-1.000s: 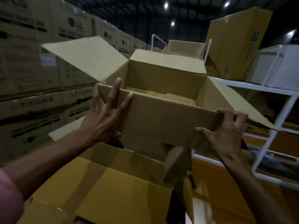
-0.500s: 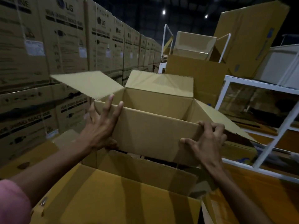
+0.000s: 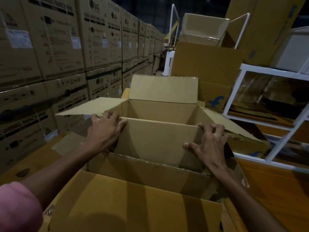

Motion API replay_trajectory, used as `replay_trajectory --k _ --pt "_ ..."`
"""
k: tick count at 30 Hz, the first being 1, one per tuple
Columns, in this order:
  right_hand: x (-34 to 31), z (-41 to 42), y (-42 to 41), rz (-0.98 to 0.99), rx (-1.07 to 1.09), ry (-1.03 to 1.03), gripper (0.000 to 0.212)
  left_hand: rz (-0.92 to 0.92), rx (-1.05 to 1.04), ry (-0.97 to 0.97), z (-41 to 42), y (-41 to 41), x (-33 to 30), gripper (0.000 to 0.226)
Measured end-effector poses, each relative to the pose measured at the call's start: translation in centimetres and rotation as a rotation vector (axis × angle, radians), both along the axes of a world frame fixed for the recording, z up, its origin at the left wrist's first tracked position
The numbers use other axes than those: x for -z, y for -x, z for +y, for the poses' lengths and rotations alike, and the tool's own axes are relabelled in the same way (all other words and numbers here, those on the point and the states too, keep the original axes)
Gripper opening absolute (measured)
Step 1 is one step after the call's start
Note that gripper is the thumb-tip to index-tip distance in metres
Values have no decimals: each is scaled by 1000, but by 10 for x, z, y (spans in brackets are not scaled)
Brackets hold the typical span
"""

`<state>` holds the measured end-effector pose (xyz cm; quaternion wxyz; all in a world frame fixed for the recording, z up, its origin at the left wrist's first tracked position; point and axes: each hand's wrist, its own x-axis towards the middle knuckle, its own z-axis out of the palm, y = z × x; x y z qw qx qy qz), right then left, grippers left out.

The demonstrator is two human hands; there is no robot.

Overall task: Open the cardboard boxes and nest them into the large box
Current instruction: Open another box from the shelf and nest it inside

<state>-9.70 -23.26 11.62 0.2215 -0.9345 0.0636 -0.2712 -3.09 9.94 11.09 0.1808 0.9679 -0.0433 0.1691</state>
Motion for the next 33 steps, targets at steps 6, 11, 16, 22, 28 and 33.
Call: replay_trajectory --k 6,11,16,22,28,33 --pt "-11 -2 -2 281 3 93 83 4 -46 -132 5 -24 2 93" --pt "-1 -14 -10 485 21 132 70 178 -89 -228 -8 -25 6 87" --pt "-7 -23 -11 573 6 124 54 378 -143 -242 -9 -19 1 67" --pt "17 -26 -2 722 -15 144 59 452 -135 -426 -6 -8 9 62" --pt "20 -28 2 852 -42 312 48 505 -119 -568 -21 5 9 45" --pt "6 -23 6 773 -39 519 41 529 48 -554 -34 5 -8 40"
